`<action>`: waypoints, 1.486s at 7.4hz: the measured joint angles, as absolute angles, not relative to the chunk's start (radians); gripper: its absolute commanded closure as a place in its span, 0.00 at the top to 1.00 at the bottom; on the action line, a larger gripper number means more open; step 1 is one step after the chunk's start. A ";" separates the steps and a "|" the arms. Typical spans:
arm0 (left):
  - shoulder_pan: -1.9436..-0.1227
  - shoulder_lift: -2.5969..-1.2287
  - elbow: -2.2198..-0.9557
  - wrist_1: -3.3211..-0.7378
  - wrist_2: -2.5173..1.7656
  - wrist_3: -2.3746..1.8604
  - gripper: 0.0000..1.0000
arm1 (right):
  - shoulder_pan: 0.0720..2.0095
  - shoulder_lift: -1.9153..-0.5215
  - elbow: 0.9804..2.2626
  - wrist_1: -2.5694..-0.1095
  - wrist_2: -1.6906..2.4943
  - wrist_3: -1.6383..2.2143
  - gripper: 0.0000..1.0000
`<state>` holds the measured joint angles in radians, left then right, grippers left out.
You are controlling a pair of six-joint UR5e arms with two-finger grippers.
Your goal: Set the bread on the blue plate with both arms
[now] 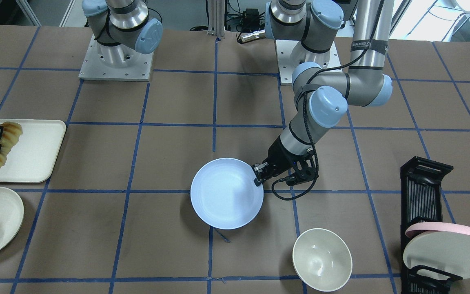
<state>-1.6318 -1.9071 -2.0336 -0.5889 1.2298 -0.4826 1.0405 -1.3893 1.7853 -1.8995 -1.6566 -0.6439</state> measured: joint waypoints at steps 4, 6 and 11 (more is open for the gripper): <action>-1.688 -1.944 -2.011 -0.586 1.255 -0.467 1.00 | 1.136 -1.422 1.764 -1.841 -1.592 -0.581 0.00; -1.690 -1.885 -1.882 -0.842 1.300 -0.439 1.00 | 1.211 -1.434 1.760 -1.839 -1.557 -0.500 0.00; -1.685 -1.668 -1.430 -1.799 1.537 -0.125 1.00 | 1.611 -1.280 1.725 -2.022 -1.444 0.023 0.00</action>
